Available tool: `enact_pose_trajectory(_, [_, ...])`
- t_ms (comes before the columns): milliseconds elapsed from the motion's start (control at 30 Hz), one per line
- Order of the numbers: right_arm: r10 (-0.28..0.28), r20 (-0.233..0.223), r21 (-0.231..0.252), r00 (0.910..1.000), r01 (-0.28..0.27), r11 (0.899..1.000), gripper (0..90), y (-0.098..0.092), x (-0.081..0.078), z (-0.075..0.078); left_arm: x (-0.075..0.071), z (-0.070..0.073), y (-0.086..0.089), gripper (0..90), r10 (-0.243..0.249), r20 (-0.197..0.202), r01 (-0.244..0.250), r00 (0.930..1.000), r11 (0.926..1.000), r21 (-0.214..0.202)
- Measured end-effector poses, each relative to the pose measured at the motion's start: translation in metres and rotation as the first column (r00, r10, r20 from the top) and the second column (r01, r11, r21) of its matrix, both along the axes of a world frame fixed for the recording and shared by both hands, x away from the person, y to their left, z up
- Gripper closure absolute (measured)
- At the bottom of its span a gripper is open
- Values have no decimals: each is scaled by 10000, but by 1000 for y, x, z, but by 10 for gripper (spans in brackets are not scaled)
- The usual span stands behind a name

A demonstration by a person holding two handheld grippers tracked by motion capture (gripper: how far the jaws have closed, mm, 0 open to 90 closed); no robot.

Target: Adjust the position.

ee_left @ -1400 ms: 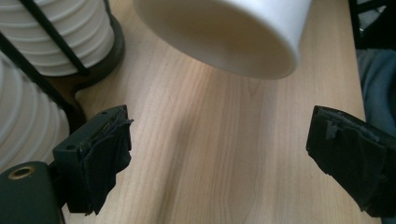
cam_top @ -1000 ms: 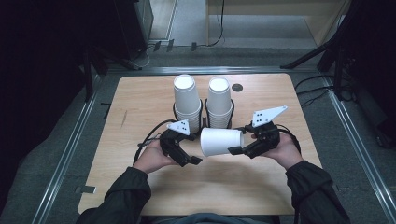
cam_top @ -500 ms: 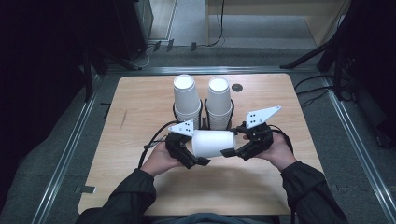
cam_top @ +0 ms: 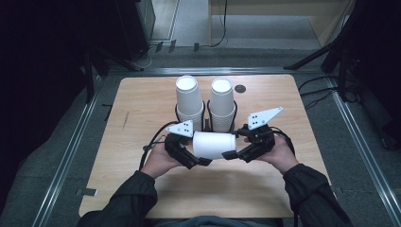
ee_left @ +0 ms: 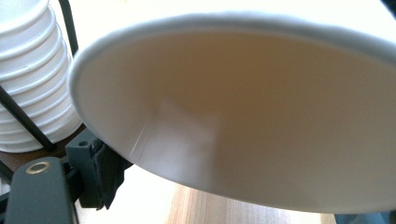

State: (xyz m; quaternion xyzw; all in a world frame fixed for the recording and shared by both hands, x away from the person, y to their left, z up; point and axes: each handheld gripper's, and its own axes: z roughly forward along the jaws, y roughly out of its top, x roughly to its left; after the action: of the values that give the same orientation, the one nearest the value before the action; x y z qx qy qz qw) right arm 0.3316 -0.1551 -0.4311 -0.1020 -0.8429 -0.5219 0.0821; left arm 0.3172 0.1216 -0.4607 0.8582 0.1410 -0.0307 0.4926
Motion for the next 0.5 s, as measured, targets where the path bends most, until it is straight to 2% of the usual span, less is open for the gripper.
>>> enact_pose_trajectory(33, [0, 20, 15, 10000, 0, 10000, 265, 0, 0, 0, 0, 0, 0, 130, -12, 83, 12, 10000, 10000, 5])
enact_pose_trajectory(200, [11, 73, -86, 10000, -10, 10000, 261, 0, 0, -1, 0, -1, 0, 152, 0, -23, 1, 10000, 9999, 112])
enact_pose_trajectory(333, [-85, 280, 193, 9996, 80, 9998, 256, 0, -1, 0, 1, 0, 2, 155, 47, -87, -46, 10000, 10000, 16])
enact_pose_trajectory(400, [-122, 255, 126, 9996, 119, 9998, 251, 1, -1, 0, 2, 0, 2, 155, 31, -157, -30, 9999, 10000, 90])
enact_pose_trajectory(500, [-202, 283, -112, 9994, 205, 9997, 174, 3, -1, -1, 3, -1, 3, 155, 59, -209, -53, 9998, 9996, 288])
